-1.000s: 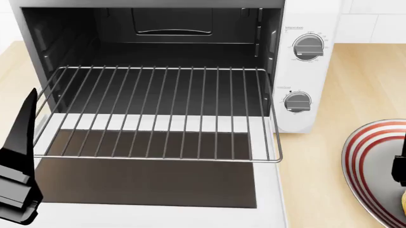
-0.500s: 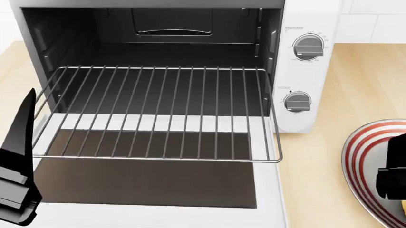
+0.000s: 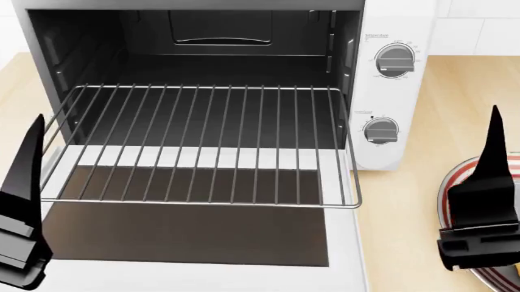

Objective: Pick the bread from the rack and place it on the plate on the counter.

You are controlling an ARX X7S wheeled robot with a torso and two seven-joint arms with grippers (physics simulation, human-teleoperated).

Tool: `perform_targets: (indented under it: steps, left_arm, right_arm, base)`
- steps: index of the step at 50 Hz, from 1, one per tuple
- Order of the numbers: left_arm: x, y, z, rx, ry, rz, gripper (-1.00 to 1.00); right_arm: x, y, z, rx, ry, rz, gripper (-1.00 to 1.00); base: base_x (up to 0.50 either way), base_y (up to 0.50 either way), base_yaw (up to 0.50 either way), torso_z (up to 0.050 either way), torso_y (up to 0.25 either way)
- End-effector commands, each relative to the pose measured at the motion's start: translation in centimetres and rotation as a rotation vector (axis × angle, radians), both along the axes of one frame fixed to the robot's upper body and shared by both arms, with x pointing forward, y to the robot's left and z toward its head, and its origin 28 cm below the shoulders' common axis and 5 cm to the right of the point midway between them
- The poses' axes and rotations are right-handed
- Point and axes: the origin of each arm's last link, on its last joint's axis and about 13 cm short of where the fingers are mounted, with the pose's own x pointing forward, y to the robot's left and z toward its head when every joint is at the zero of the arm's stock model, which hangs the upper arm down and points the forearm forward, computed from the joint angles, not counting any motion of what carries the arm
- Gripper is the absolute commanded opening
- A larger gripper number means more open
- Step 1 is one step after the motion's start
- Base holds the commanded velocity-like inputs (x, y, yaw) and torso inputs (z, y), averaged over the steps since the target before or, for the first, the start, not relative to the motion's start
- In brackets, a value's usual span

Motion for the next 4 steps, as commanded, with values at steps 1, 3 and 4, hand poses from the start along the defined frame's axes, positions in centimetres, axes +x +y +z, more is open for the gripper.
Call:
perform_targets:
  steps: [1, 3, 4]
  left_arm:
    - [-0.01, 0.11, -0.01, -0.004, -0.001, 0.003, 1.00]
    - [-0.04, 0.07, 0.04, -0.003, -0.001, 0.001, 1.00]
    - [-0.05, 0.07, 0.05, -0.003, -0.002, 0.001, 1.00]
  right_arm:
    - [-0.81, 0.95, 0.65, -0.037, -0.015, 0.028, 1.00]
    - [-0.92, 1.08, 0.76, -0.042, -0.016, 0.035, 1.00]
    - [-0.97, 1.14, 0.81, -0.044, -0.017, 0.039, 1.00]
  base:
    - [0.00, 0.00, 0.00, 0.000, 0.000]
    - [0.00, 0.00, 0.00, 0.000, 0.000]
    - [0.00, 0.00, 0.00, 0.000, 0.000]
